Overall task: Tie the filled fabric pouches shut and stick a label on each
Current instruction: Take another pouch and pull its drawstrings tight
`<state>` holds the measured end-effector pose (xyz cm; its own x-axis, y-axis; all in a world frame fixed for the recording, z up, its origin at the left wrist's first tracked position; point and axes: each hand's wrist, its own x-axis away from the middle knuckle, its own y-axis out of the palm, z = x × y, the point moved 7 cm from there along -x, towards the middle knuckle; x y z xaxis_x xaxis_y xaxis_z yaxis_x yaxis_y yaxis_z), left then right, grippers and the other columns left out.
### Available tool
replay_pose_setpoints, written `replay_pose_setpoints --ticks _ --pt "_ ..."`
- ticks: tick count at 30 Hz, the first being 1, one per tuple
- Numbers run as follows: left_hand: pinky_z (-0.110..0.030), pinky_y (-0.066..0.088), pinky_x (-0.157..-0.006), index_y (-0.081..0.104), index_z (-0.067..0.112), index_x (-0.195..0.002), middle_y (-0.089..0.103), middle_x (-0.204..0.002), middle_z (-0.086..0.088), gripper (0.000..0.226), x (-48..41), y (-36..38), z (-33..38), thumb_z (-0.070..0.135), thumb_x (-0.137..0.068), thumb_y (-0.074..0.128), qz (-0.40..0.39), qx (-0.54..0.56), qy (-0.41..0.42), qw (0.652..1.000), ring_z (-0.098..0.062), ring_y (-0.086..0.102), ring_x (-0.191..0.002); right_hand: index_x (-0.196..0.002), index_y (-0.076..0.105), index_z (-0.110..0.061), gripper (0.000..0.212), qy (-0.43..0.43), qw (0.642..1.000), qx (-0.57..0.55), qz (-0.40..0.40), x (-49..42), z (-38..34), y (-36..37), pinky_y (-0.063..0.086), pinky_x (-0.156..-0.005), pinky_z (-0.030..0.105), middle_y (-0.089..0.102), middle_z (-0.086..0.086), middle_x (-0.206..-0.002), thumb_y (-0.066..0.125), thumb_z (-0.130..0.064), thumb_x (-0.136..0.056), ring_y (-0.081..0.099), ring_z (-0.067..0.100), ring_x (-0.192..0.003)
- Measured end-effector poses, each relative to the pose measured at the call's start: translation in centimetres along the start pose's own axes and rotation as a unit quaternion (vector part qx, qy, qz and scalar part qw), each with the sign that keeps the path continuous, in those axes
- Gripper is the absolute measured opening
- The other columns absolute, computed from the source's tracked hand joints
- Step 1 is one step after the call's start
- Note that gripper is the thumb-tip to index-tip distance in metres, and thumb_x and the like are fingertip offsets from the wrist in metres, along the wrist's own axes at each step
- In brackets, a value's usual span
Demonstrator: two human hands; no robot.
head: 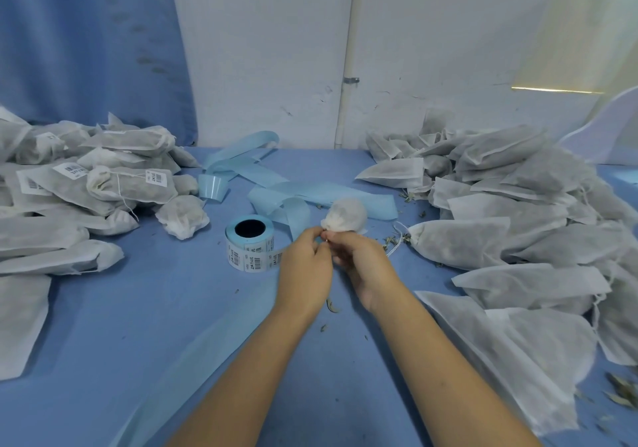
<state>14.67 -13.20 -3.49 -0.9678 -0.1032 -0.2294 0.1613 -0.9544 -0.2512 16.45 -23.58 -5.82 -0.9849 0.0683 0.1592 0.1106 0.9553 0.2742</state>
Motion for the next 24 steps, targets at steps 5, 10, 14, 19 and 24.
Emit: replay_pose_setpoints --ticks 5,10,14,19,24 --pt "-0.011 0.032 -0.045 0.066 0.017 -0.088 0.052 -0.048 0.015 0.028 -0.1 0.9 -0.7 0.001 -0.093 0.043 -0.034 0.119 -0.082 0.989 0.002 0.044 -0.041 -0.075 0.070 -0.004 0.012 0.041 0.996 -0.079 0.002 -0.1 0.2 -0.4 0.049 -0.053 0.012 0.069 0.003 -0.064 0.064 0.002 -0.084 0.063 0.005 -0.053" --pt "-0.011 0.030 -0.043 0.064 0.019 -0.084 0.048 -0.042 0.015 0.031 0.1 1.0 -0.4 0.001 -0.094 0.041 -0.050 0.146 -0.085 0.984 0.000 0.042 -0.040 -0.077 0.072 -0.005 0.011 0.033 0.996 -0.078 -0.007 -0.2 0.2 -0.4 0.054 -0.064 0.015 0.070 0.005 -0.070 0.064 -0.002 -0.085 0.065 0.009 -0.061" --pt "-0.011 0.036 -0.058 0.052 0.015 -0.127 0.064 -0.092 0.002 0.030 0.2 -0.1 0.5 0.013 -0.099 0.042 -0.004 -0.028 -0.012 1.000 -0.014 0.057 -0.082 -0.086 0.066 -0.009 0.016 0.036 0.994 -0.082 -0.065 0.0 0.0 0.3 0.054 -0.077 0.022 0.074 0.006 -0.084 0.053 -0.012 -0.094 0.070 0.013 -0.079" --pt "-0.027 0.037 -0.073 0.048 0.012 -0.120 0.055 -0.116 -0.005 0.022 0.5 0.4 0.7 0.016 -0.102 0.036 -0.049 -0.340 0.131 0.930 -0.022 0.054 -0.102 -0.085 0.062 -0.015 0.015 0.007 0.999 -0.020 -0.047 -0.1 -0.7 -0.3 0.048 -0.073 0.021 0.065 -0.004 -0.066 0.053 -0.018 -0.096 0.058 0.010 -0.067" --pt "-0.026 0.030 -0.063 0.050 0.015 -0.112 0.048 -0.111 -0.001 0.016 0.4 0.4 0.7 0.013 -0.101 0.038 -0.042 -0.428 0.175 0.886 -0.019 0.052 -0.096 -0.085 0.066 -0.011 0.014 -0.096 0.983 0.155 0.036 0.1 -2.1 -1.2 0.035 -0.055 0.017 0.046 -0.009 -0.056 0.057 -0.017 -0.093 0.040 0.007 -0.055"
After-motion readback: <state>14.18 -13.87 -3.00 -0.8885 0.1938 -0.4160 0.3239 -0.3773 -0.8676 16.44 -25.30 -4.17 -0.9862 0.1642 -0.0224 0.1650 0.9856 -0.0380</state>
